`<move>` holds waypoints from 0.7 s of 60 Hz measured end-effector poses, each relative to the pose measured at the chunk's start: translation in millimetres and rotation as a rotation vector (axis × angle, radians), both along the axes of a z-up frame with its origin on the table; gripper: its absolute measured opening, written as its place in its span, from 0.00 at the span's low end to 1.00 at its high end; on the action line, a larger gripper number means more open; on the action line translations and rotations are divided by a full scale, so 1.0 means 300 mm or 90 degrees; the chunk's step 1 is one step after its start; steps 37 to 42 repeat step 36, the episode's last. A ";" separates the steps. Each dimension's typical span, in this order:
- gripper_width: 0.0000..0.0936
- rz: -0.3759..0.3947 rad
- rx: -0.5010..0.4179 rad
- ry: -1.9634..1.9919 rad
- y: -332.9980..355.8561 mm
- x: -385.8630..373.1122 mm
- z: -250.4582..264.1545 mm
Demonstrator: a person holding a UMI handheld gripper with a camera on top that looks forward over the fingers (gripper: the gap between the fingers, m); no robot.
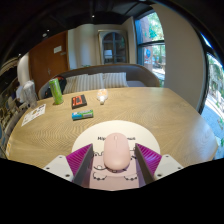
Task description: Arrange mouse
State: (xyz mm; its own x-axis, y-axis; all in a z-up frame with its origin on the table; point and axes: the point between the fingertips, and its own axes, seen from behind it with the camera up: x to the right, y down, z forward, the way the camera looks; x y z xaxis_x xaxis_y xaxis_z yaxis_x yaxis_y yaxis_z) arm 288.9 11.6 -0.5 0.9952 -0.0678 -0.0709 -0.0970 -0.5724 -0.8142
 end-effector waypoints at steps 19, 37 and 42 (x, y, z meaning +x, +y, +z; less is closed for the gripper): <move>0.90 -0.018 0.092 0.060 -0.281 -0.005 0.203; 0.90 -0.073 0.117 0.114 -0.575 0.106 0.160; 0.90 -0.073 0.117 0.114 -0.575 0.106 0.160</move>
